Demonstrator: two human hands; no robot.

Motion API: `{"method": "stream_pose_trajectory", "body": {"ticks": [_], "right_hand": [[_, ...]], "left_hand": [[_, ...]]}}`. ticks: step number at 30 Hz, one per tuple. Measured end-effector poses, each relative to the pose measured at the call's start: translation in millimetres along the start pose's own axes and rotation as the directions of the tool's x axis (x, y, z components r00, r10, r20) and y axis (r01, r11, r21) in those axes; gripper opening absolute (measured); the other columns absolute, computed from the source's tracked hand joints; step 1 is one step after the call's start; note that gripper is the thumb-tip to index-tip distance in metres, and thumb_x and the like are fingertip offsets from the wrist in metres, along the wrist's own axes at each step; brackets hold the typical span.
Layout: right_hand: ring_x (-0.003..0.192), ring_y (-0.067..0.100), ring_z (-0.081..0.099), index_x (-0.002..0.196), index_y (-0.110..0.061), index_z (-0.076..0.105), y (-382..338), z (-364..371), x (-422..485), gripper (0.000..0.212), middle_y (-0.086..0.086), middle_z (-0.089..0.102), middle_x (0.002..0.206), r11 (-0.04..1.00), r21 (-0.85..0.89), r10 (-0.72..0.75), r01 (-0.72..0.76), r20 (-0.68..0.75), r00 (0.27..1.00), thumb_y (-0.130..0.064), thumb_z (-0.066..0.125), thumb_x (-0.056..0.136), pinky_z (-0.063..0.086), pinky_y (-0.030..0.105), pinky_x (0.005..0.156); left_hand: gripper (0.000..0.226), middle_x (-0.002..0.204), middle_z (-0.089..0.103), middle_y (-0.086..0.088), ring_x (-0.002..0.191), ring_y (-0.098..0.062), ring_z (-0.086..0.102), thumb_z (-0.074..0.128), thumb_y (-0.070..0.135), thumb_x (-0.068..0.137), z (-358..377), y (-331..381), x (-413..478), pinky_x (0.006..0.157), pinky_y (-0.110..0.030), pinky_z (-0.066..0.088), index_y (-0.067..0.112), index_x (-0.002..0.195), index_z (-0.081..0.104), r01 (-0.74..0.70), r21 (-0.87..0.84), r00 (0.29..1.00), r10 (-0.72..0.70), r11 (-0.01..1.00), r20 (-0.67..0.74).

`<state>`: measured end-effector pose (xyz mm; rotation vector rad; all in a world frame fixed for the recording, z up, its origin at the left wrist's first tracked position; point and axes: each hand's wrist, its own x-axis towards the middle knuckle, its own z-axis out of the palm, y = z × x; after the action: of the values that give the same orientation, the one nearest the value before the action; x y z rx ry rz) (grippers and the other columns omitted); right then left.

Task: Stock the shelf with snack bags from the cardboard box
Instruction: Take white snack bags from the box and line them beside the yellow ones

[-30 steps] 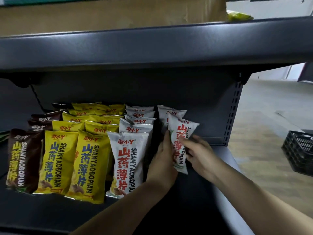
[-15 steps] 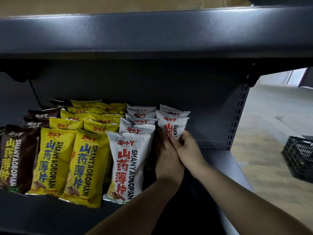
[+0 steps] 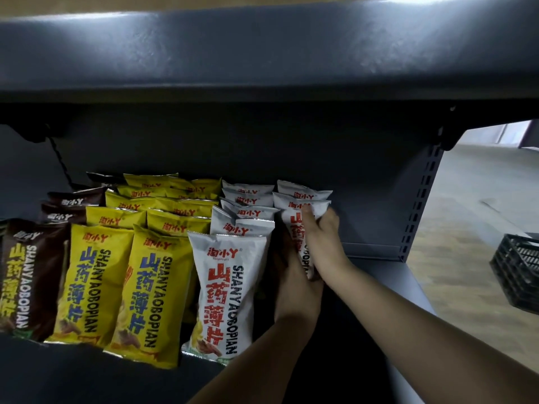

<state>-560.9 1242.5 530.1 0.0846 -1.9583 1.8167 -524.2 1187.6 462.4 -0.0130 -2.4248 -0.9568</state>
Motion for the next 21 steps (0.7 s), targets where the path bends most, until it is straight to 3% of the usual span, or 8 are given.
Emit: {"method": "stream_pose_trajectory", "body": {"ticks": [3, 6, 10, 14, 15, 17, 18, 21], "right_hand": [[0.112, 0.025, 0.057, 0.111, -0.012, 0.052, 4.6, -4.3, 8.0, 0.029, 0.016, 0.056, 0.119, 0.997, -0.049, 0.056, -0.056, 0.015, 0.998, -0.036, 0.045, 0.096, 0.045, 0.045, 0.101], [0.111, 0.024, 0.056, 0.110, -0.016, 0.049, 9.2, -12.6, 12.7, 0.022, 0.014, 0.056, 0.119, 0.993, -0.067, 0.100, -0.099, 0.023, 0.995, -0.034, 0.040, 0.100, 0.044, 0.045, 0.101], [0.095, 0.014, 0.061, 0.110, -0.011, 0.050, 8.1, -25.2, 0.1, 0.033, 0.007, 0.063, 0.109, 0.984, -0.090, 0.165, -0.153, 0.144, 0.976, -0.041, 0.049, 0.096, 0.049, 0.025, 0.076], [0.085, 0.003, 0.061, 0.100, -0.021, 0.046, 20.6, -26.1, -17.9, 0.031, 0.000, 0.062, 0.099, 0.968, -0.194, 0.204, -0.159, 0.241, 0.949, -0.039, 0.067, 0.086, 0.048, 0.010, 0.058], [0.085, 0.004, 0.062, 0.102, -0.019, 0.048, 25.3, -24.7, -18.1, 0.039, 0.000, 0.062, 0.100, 0.966, -0.222, 0.182, -0.131, 0.228, 0.956, -0.045, 0.069, 0.082, 0.049, 0.012, 0.060], [0.087, 0.013, 0.065, 0.104, -0.014, 0.051, 32.1, -20.8, -13.5, 0.056, 0.006, 0.062, 0.101, 0.956, -0.277, 0.160, -0.099, 0.204, 0.966, -0.060, 0.068, 0.075, 0.054, 0.024, 0.063], [0.086, 0.017, 0.066, 0.103, -0.013, 0.050, 31.9, -19.2, -11.1, 0.059, 0.009, 0.061, 0.100, 0.947, -0.306, 0.164, -0.099, 0.192, 0.968, -0.062, 0.066, 0.075, 0.054, 0.030, 0.061], [0.080, 0.023, 0.066, 0.103, -0.008, 0.050, 28.2, -15.9, -5.5, 0.060, 0.010, 0.057, 0.099, 0.926, -0.364, 0.177, -0.101, 0.183, 0.967, -0.062, 0.059, 0.078, 0.054, 0.035, 0.059]], "left_hand": [[0.108, 0.159, -0.004, 0.005, 0.147, -0.013, -0.001, 0.065, 0.035, 0.080, -2.5, 0.1, -1.7, 0.120, -0.039, 0.012, 0.033, 0.147, -0.020, -0.016, -0.028, 1.000, 0.016, 0.999, 0.006], [0.111, 0.158, -0.013, 0.009, 0.146, -0.011, -0.009, 0.065, 0.024, 0.079, -6.2, 3.9, -3.5, 0.120, -0.040, 0.010, 0.034, 0.145, -0.024, -0.039, -0.037, 0.999, 0.040, 0.999, 0.004], [0.110, 0.159, -0.003, 0.004, 0.147, -0.013, -0.002, 0.065, 0.027, 0.079, -4.1, 4.9, -1.4, 0.120, -0.038, 0.011, 0.033, 0.147, -0.021, -0.008, -0.048, 1.000, 0.009, 0.999, 0.014], [0.096, 0.159, 0.005, -0.003, 0.147, -0.018, 0.008, 0.060, 0.032, 0.084, 3.7, 0.1, 1.4, 0.119, -0.038, 0.015, 0.019, 0.151, -0.008, 0.033, -0.024, 0.999, -0.033, 0.999, 0.018], [0.088, 0.159, 0.006, -0.004, 0.146, -0.020, 0.011, 0.055, 0.029, 0.088, 5.1, 0.9, 1.9, 0.119, -0.038, 0.017, 0.018, 0.151, -0.005, 0.069, -0.078, 0.997, -0.066, 0.995, 0.039], [0.077, 0.158, 0.010, -0.007, 0.146, -0.022, 0.015, 0.042, 0.036, 0.092, 4.7, 1.5, 2.6, 0.118, -0.041, 0.019, 0.015, 0.152, -0.003, 0.053, 0.003, 0.998, -0.053, 0.999, -0.033], [0.081, 0.158, 0.012, -0.008, 0.146, -0.021, 0.015, 0.044, 0.040, 0.090, 7.2, -1.0, 3.5, 0.117, -0.042, 0.019, 0.016, 0.152, -0.003, 0.035, 0.054, 0.997, -0.032, 0.998, -0.065], [0.104, 0.158, 0.011, -0.003, 0.146, -0.018, 0.012, 0.065, 0.041, 0.078, 6.2, -0.9, 2.7, 0.118, -0.040, 0.018, 0.022, 0.151, -0.006, 0.080, 0.019, 0.997, -0.080, 0.997, 0.017]]}}
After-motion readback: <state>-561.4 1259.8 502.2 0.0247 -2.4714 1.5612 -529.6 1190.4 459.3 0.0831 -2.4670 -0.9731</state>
